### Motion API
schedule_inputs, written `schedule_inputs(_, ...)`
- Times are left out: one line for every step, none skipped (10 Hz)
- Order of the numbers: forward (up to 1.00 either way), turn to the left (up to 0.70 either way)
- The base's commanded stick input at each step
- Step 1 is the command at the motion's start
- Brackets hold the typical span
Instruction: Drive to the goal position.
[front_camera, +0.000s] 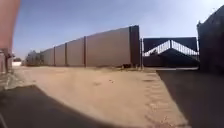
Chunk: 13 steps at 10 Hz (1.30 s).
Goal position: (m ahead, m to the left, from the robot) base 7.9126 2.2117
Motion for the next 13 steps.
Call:
schedule_inputs(1.00,0.27)
schedule_inputs(1.00,0.27)
schedule_inputs(1.00,0.27)
schedule_inputs(1.00,0.27)
schedule_inputs(1.00,0.27)
schedule_inputs(1.00,0.00)
schedule_inputs(1.00,0.00)
schedule_inputs(1.00,0.00)
schedule_inputs(1.00,0.00)
schedule_inputs(1.00,0.00)
schedule_inputs(1.00,0.00)
schedule_inputs(1.00,0.00)
schedule_inputs(1.00,0.00)
